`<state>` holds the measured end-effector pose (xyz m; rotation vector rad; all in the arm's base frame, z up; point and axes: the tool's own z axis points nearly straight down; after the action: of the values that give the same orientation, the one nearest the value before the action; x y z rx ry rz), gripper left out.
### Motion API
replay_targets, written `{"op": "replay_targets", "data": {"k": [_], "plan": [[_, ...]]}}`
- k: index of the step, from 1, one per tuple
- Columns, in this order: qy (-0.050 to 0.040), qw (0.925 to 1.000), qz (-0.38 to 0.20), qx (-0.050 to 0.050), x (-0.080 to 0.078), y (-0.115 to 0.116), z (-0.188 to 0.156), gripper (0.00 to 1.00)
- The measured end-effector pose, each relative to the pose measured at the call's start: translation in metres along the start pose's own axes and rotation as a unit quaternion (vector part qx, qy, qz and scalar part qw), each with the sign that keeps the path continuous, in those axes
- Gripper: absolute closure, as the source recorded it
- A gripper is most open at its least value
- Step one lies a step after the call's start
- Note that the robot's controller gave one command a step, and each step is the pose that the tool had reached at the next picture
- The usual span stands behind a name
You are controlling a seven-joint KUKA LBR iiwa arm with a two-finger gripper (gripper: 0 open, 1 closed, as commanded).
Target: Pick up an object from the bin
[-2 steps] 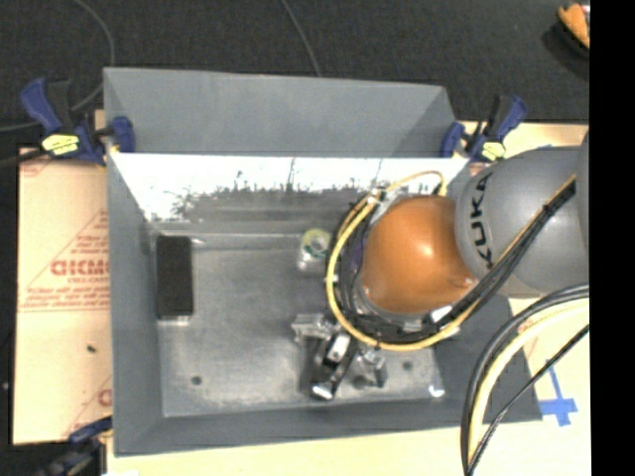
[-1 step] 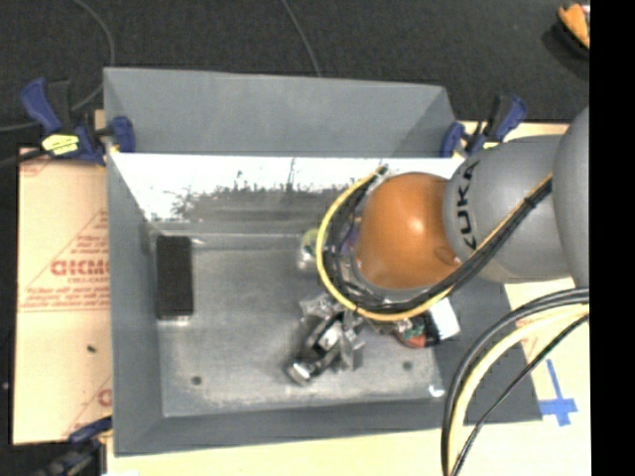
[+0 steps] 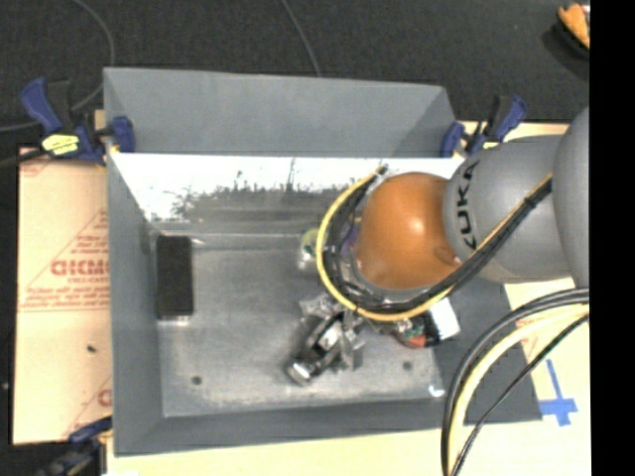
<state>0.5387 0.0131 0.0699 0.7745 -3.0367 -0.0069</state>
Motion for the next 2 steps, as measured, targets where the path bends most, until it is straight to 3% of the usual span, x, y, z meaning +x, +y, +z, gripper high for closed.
{"op": "replay_targets", "data": {"k": [2], "plan": [[0.0003, 1.0, 0.001, -0.001, 0.0014, 0.0003, -0.0081, 1.0]]}}
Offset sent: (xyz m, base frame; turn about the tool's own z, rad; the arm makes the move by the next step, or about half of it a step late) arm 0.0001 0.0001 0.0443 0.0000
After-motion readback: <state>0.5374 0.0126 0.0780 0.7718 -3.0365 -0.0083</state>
